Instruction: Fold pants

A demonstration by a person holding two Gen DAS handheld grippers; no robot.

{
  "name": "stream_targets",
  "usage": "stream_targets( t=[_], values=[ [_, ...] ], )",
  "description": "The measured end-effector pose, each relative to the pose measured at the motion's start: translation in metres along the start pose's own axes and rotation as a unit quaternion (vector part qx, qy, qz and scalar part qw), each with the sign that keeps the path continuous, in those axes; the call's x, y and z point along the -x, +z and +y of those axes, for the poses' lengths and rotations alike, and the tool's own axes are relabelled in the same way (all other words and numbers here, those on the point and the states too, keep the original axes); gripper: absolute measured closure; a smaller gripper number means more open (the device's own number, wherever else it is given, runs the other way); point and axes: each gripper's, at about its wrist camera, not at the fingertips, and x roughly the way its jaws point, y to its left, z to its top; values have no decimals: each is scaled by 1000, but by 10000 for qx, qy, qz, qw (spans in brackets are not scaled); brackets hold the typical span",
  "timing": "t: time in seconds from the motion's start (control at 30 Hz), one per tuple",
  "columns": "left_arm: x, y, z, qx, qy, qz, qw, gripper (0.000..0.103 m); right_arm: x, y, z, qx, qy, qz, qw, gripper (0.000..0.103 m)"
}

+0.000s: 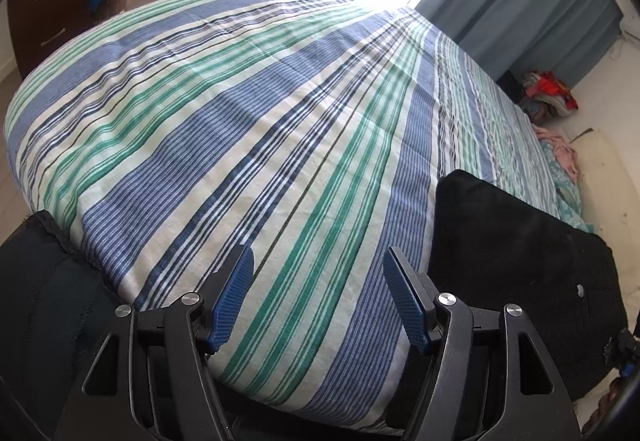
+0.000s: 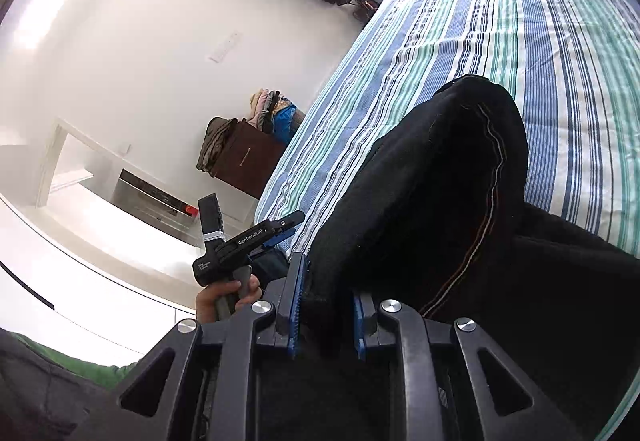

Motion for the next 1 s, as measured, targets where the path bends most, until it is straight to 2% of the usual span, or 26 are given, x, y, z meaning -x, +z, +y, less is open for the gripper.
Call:
stream_targets(
  t=[0.2,0.4,0.53,0.6,0.67,0.77,0.83,0.87,1.0],
  values=[
    [1,-3,-8,-155,-60,46,9999,33,53,-13,-10,147,-566,-61,9983,82],
    [2,-10,-25,-506,-41,82,9987,33,97,-54,-69,-442,-1121,-122,9926,82],
    [0,-16,-40,-851,17,109,9963,33,104,-71,-115,-970,-1235,-238,9873,82],
    [0,-20,-50,-1040,47,116,9945,33,106,-82,-125,-1105,-1183,-313,9863,82],
    [-1,-26,-63,-1223,16,170,9923,33,99,-92,-133,-1100,-1403,-295,9835,81],
    [3,-40,-96,-1739,-222,262,9842,33,83,-109,-147,-1344,-1885,-137,9727,67],
    [10,-51,-121,-2123,-414,273,9759,33,92,-112,-148,-1478,-1827,-372,9713,58],
    [12,-55,-131,-2264,-513,269,9723,33,100,-111,-144,-1463,-1939,-436,9691,55],
    [12,-74,-169,-2774,-751,227,9575,29,133,-92,-110,-637,-2986,-689,9498,54]
  ],
)
